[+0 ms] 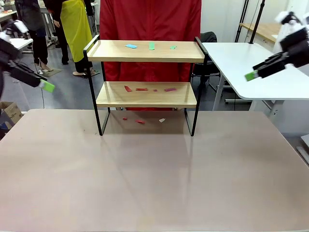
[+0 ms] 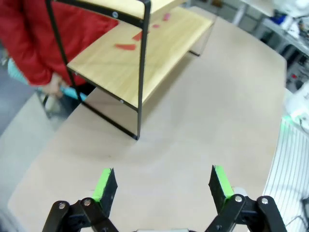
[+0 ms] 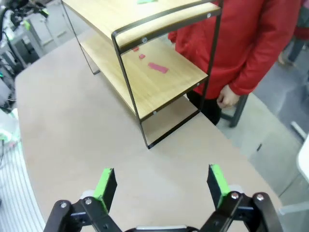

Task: Clean the shelf.
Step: Pick up the Duster handed by the human.

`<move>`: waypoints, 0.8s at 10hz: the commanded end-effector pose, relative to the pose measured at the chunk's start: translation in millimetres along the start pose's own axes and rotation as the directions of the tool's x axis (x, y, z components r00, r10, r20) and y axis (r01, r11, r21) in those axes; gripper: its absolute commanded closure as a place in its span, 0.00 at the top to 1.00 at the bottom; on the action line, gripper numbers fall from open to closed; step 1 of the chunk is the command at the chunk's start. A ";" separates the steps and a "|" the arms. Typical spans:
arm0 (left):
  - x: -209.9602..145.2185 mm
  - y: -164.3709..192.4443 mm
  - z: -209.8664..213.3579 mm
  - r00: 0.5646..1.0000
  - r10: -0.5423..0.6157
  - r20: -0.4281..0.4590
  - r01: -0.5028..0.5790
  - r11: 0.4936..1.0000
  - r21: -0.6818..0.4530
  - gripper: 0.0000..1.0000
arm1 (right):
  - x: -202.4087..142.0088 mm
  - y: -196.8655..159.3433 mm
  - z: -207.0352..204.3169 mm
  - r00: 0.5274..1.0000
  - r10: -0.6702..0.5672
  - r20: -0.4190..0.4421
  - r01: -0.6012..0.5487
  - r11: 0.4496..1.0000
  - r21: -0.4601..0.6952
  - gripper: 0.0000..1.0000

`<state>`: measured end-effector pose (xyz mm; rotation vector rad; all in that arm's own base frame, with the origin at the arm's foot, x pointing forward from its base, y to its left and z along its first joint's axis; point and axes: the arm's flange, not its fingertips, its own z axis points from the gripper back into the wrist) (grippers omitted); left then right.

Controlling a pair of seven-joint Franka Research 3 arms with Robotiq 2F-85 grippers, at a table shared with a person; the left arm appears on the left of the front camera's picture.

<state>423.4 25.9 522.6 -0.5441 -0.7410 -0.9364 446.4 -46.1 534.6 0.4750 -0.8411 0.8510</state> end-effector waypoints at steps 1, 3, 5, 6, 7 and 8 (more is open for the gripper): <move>-22.3 45.6 1.7 0.998 -0.035 0.059 0.043 0.991 -0.124 1.00 | -33.6 -44.5 -0.3 0.995 0.015 0.096 -0.022 0.997 0.072 1.00; -36.4 60.3 -6.3 0.985 -0.099 0.145 0.118 0.985 -0.129 1.00 | -67.6 -69.2 4.9 0.979 -0.009 0.203 -0.008 0.996 0.083 1.00; -55.6 70.3 -6.2 0.970 -0.108 0.216 0.134 0.985 -0.110 1.00 | -89.7 -85.0 7.9 0.961 -0.055 0.271 0.033 0.996 0.083 1.00; -55.9 57.7 -9.6 0.973 -0.158 0.168 0.174 0.981 -0.081 1.00 | -86.1 -76.8 3.3 0.975 -0.106 0.195 0.120 0.991 -0.057 1.00; -57.8 63.7 -4.6 0.977 -0.086 0.196 0.110 0.987 -0.115 1.00 | -93.8 -70.4 14.4 0.966 -0.051 0.252 0.034 0.997 0.072 1.00; -57.8 63.7 -4.6 0.977 -0.086 0.196 0.110 0.987 -0.115 1.00 | -93.8 -70.4 14.4 0.966 -0.051 0.252 0.034 0.997 0.072 1.00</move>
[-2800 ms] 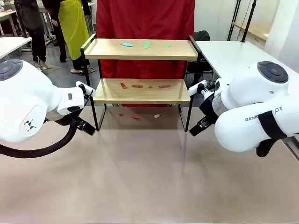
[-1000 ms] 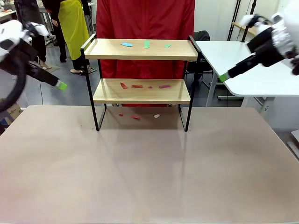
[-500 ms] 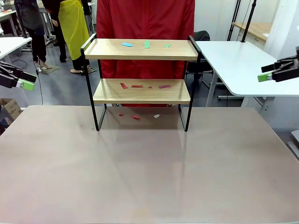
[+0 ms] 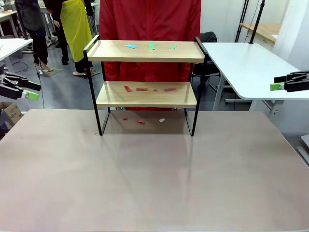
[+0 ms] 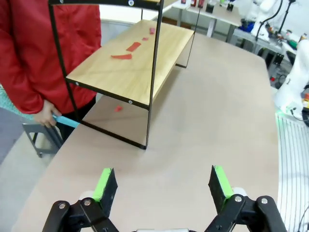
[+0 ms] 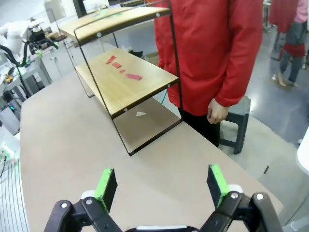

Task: Clean the shelf.
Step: Pick up the Duster handed by the human.

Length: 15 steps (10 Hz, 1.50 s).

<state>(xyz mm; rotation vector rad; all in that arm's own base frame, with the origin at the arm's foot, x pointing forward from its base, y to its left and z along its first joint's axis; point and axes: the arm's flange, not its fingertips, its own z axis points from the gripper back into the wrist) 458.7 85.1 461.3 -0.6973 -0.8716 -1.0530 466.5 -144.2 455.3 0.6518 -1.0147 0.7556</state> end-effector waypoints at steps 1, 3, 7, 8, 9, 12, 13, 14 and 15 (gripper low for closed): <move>7.0 -1.9 3.0 1.000 0.010 0.030 -0.010 1.000 -0.003 1.00 | 7.8 7.6 3.1 0.999 0.029 0.020 -0.030 0.999 0.026 1.00; 1.4 -1.5 1.4 1.000 0.000 -0.001 0.000 1.000 -0.002 1.00 | 3.9 3.3 -0.2 1.000 0.008 0.002 -0.008 1.000 0.012 1.00; -27.0 43.3 31.3 0.980 -0.057 0.192 0.072 0.995 -0.072 1.00 | -20.2 -70.9 -7.8 0.989 0.010 0.146 -0.031 0.989 0.142 1.00; -33.2 53.4 34.4 0.973 -0.073 0.221 0.098 0.990 -0.105 1.00 | -24.1 -80.6 -8.1 0.985 0.029 0.169 -0.055 0.987 0.151 1.00; -39.2 65.1 37.4 0.968 -0.093 0.231 0.121 0.987 -0.108 1.00 | -28.1 -91.3 -5.7 0.981 0.016 0.194 -0.047 0.987 0.153 1.00; -54.0 92.6 40.2 0.944 -0.149 0.295 0.176 0.982 -0.067 1.00 | -38.1 -116.4 -1.4 0.972 -0.015 0.233 -0.017 0.990 0.138 1.00; -59.9 100.0 40.8 0.936 -0.159 0.315 0.190 0.980 -0.068 1.00 | -42.0 -123.4 0.7 0.970 -0.030 0.241 -0.002 0.991 0.131 1.00; -60.7 101.9 41.5 0.933 -0.150 0.328 0.181 0.981 -0.067 1.00 | -43.1 -125.7 2.0 0.968 -0.035 0.247 0.004 0.992 0.123 1.00; -61.7 103.1 43.0 0.932 -0.158 0.327 0.186 0.981 -0.054 1.00 | -44.0 -128.5 2.9 0.966 -0.045 0.253 0.015 0.993 0.117 1.00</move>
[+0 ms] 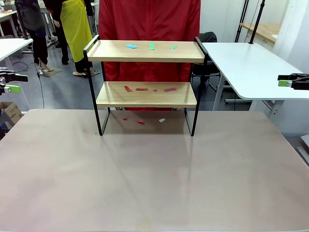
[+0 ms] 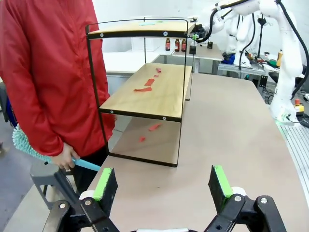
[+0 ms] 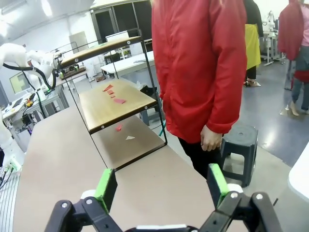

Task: Clean the shelf.
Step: Pick up the Duster handed by the human.

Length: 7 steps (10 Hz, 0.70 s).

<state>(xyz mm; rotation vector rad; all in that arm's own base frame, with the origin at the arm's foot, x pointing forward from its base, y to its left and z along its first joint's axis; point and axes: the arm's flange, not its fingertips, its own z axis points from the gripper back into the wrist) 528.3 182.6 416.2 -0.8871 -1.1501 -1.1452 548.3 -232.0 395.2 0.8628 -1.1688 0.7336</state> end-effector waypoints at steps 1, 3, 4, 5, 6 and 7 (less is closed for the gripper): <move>2.8 3.6 6.6 0.999 -0.025 0.026 0.024 1.000 0.012 1.00 | 6.1 -6.5 -1.1 0.999 -0.006 0.041 0.006 1.000 -0.006 1.00; -1.6 6.3 13.6 1.000 -0.022 0.016 0.022 1.000 0.022 1.00 | 6.8 -8.7 0.8 0.999 -0.007 0.049 0.008 1.000 -0.013 1.00; -2.4 7.6 15.8 1.000 -0.019 0.016 0.019 1.000 0.016 1.00 | 7.1 -9.3 1.3 0.999 -0.006 0.052 0.007 1.000 -0.018 1.00; -1.7 7.7 15.3 1.000 -0.018 0.019 0.018 1.000 0.013 1.00 | 7.6 -9.5 2.0 0.999 -0.006 0.054 0.007 1.000 -0.024 1.00; -1.8 9.1 14.5 1.000 -0.013 0.025 0.013 1.000 0.020 1.00 | 7.5 -9.7 2.0 0.999 -0.006 0.050 0.008 1.000 -0.028 1.00; -3.1 11.2 14.6 0.999 -0.004 0.034 0.003 0.999 0.039 1.00 | 1.8 -3.4 1.4 1.000 0.000 0.027 0.001 1.000 -0.016 1.00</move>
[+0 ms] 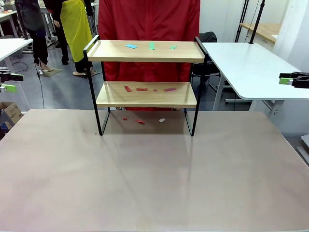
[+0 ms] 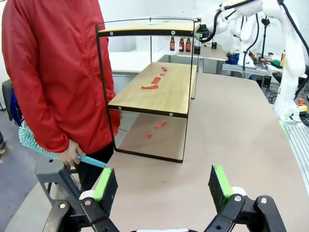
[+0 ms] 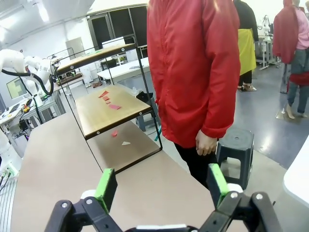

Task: Clean the shelf.
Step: Pick up the Duster handed by the human.

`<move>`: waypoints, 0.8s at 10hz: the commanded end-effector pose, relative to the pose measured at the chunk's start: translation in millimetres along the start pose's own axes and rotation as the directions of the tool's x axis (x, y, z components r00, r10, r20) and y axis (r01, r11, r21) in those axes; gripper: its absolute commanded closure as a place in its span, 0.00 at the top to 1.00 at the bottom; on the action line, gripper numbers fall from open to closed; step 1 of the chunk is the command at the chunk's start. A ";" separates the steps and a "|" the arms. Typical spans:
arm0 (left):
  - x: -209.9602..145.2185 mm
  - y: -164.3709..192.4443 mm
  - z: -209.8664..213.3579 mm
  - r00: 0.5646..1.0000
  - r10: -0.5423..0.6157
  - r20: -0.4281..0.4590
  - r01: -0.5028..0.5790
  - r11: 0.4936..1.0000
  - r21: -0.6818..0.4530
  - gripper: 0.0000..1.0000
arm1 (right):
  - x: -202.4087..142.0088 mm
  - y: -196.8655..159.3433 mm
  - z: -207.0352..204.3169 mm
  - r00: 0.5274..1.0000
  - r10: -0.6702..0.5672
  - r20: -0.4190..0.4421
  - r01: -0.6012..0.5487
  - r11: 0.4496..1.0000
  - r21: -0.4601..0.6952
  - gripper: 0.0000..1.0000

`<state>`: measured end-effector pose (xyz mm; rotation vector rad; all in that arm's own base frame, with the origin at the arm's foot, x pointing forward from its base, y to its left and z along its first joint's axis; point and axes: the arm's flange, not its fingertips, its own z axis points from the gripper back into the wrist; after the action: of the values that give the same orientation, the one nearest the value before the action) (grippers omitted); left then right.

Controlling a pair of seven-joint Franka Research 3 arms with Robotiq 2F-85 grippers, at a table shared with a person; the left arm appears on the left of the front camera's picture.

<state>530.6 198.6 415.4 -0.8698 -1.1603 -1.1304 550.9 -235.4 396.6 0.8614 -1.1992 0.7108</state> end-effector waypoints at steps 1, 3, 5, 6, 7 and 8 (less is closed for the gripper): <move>0.1 -0.5 0.8 1.000 0.000 -0.003 0.000 1.000 -0.001 1.00 | 0.0 0.2 -0.6 1.000 0.000 -0.002 0.000 1.000 0.002 1.00; 0.1 -0.5 0.8 1.000 0.000 -0.003 0.000 1.000 -0.001 1.00 | 0.0 0.2 -0.6 1.000 0.000 -0.002 0.000 1.000 0.002 1.00; 0.1 -0.5 0.8 1.000 0.000 -0.003 0.000 1.000 -0.001 1.00 | 0.0 0.2 -0.6 1.000 0.000 -0.002 0.000 1.000 0.002 1.00; 0.1 -0.5 0.8 1.000 0.000 -0.003 0.000 1.000 -0.001 1.00 | 0.0 0.2 -0.6 1.000 0.000 -0.002 0.000 1.000 0.002 1.00; 0.1 -0.5 0.8 1.000 0.000 -0.003 0.000 1.000 -0.001 1.00 | 0.0 0.2 -0.6 1.000 0.000 -0.002 0.000 1.000 0.002 1.00; 0.1 -0.5 0.8 1.000 0.000 -0.003 0.000 1.000 -0.001 1.00 | 0.0 0.2 -0.6 1.000 0.000 -0.002 0.000 1.000 0.002 1.00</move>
<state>530.6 198.7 414.9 -0.8694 -1.1574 -1.1308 550.7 -235.3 395.3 0.8627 -1.1971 0.7096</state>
